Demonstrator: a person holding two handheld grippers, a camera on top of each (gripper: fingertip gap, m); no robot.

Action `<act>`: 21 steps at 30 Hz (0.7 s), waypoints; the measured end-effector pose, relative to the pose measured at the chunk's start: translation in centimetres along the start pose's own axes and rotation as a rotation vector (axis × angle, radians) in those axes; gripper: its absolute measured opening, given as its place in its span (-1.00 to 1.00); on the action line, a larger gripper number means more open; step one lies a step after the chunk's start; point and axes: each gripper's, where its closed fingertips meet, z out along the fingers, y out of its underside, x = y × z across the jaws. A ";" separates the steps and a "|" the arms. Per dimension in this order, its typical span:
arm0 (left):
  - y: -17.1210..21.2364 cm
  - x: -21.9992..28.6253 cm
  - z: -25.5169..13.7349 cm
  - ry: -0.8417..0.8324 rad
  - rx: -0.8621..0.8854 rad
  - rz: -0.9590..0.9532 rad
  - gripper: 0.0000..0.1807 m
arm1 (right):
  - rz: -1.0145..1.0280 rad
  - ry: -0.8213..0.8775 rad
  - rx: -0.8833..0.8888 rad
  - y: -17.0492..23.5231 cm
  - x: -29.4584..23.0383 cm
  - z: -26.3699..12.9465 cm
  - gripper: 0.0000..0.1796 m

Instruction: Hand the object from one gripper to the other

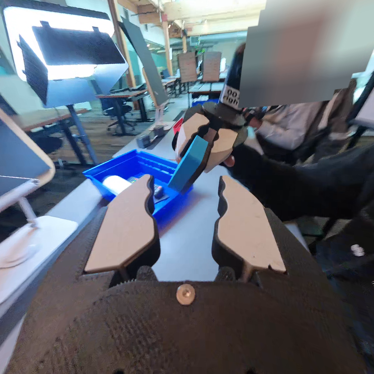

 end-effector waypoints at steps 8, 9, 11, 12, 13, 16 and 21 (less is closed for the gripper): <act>2.0 1.0 1.2 -0.050 -0.141 0.266 -0.74 | 0.011 -0.073 -0.067 0.7 -1.6 1.0 -0.74; 1.7 1.2 1.1 -0.044 -0.125 0.262 -0.74 | 0.021 -0.079 -0.038 0.3 -1.7 0.9 -0.74; 0.8 1.2 1.0 -0.047 -0.075 0.259 -0.75 | 0.028 -0.063 0.027 -0.6 -1.4 0.8 -0.73; 0.3 1.2 0.8 -0.047 -0.038 0.248 -0.75 | 0.034 -0.056 0.057 -1.0 -1.2 0.7 -0.71; -0.3 1.0 0.6 -0.049 0.011 0.222 -0.75 | 0.045 -0.046 0.076 -1.2 -0.9 0.6 -0.66; -2.5 0.3 -0.4 -0.034 0.192 0.078 -0.74 | 0.094 -0.030 0.121 -1.4 -0.2 0.6 -0.55; -3.7 1.1 -0.6 0.091 0.352 -0.047 -0.74 | 0.262 -0.093 0.239 -2.2 -0.4 1.6 -0.63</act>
